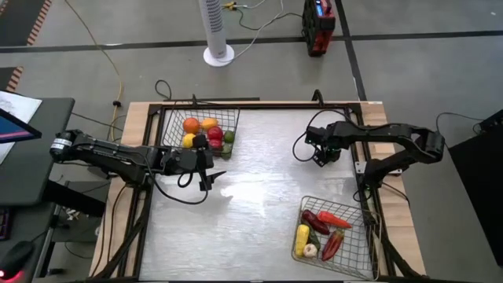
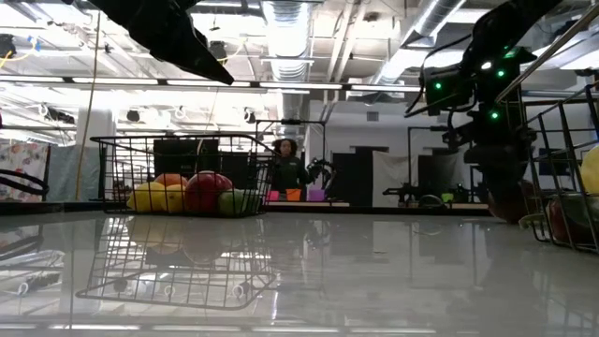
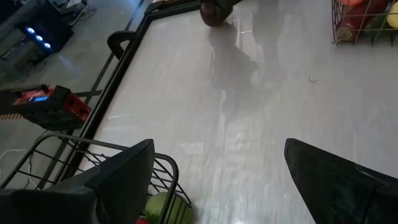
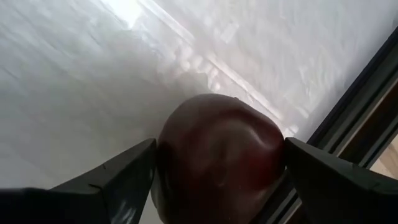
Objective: Sort produce into baskets
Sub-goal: Put the red apple into the black wire basket
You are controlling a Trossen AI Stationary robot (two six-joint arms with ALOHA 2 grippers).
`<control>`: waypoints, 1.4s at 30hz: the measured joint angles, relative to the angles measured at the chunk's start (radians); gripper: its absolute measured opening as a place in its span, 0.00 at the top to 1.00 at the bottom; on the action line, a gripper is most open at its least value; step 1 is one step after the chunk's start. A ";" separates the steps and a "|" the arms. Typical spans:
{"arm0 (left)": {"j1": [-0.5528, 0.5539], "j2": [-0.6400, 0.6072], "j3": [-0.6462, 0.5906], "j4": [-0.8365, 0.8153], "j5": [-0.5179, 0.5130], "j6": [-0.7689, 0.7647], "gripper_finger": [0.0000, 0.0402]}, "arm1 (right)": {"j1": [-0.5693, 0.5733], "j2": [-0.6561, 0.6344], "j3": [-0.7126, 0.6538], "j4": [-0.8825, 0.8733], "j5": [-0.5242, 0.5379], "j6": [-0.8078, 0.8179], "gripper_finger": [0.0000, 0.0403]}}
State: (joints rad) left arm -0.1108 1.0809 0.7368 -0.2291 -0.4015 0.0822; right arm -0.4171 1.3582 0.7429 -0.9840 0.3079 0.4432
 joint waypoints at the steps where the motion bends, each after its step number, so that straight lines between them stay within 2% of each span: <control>1: 0.000 0.000 0.000 0.000 0.001 0.000 0.14 | 0.000 0.000 0.000 -0.002 0.000 0.007 0.08; 8: 0.000 0.000 0.000 0.002 -0.003 0.002 0.14 | 0.012 0.001 0.000 -0.011 -0.005 0.020 0.10; 17: 0.000 0.000 0.000 0.002 -0.004 0.003 0.14 | 0.080 0.004 0.054 -0.027 -0.042 0.020 0.25; 22: 0.000 0.000 0.000 0.002 -0.004 0.003 0.14 | 0.121 0.004 0.095 -0.032 -0.031 0.020 0.25; 27: 0.000 0.000 0.000 0.002 -0.005 0.001 0.14 | 0.181 0.004 0.191 0.000 -0.027 0.019 0.26; 31: 0.000 0.000 0.000 0.002 -0.005 -0.009 0.14 | 0.243 0.003 0.259 0.189 -0.024 -0.032 0.26; 37: -0.059 -0.020 -0.008 0.048 -0.009 -0.042 0.14 | 0.299 0.006 0.271 0.638 -0.064 -0.154 0.24; 42: -0.128 -0.079 -0.100 0.171 -0.103 -0.023 0.14 | 0.304 0.060 0.272 0.931 -0.085 -0.263 0.24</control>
State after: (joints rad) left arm -0.2387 1.0019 0.6368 -0.0579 -0.5050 0.0588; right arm -0.1135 1.4186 1.0145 -0.0534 0.2225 0.1804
